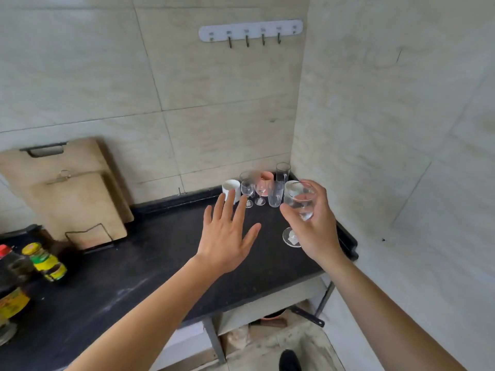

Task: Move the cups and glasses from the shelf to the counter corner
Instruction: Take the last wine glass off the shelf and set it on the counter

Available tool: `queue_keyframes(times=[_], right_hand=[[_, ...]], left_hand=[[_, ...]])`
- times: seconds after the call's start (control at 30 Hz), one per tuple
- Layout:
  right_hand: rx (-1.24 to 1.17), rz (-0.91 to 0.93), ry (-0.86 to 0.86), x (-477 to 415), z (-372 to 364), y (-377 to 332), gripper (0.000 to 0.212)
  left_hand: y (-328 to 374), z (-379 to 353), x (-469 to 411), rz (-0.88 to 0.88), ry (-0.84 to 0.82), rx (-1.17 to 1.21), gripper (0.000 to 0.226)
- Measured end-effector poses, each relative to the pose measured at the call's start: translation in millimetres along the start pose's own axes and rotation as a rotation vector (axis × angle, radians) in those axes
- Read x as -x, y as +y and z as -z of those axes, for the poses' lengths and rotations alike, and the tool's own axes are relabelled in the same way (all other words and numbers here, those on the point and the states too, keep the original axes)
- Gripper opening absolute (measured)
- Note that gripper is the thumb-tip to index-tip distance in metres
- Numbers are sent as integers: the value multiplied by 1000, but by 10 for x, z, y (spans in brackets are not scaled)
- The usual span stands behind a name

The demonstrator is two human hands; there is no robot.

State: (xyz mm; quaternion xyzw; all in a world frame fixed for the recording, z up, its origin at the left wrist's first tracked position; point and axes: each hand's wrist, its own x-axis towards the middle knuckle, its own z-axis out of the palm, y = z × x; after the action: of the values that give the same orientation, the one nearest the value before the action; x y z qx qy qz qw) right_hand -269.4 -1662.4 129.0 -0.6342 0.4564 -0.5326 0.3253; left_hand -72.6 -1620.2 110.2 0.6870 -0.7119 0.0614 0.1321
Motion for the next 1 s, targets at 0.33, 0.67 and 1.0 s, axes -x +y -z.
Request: queue_keyframes(times=[0.33,0.67,1.0], right_hand=[[27,-112,-97,-1975,-313,1326,64],[214,-277,-298,-2482,-913,2610,53],[306,-407,-402,-2420,-1714,3434,67]], left_hand=[[-112,-1077,-1536,169,-176,-13,76],[-478,-2539,-1753,323,-561,27,72],[-880,-3425,-1709,301,-859,18,58]])
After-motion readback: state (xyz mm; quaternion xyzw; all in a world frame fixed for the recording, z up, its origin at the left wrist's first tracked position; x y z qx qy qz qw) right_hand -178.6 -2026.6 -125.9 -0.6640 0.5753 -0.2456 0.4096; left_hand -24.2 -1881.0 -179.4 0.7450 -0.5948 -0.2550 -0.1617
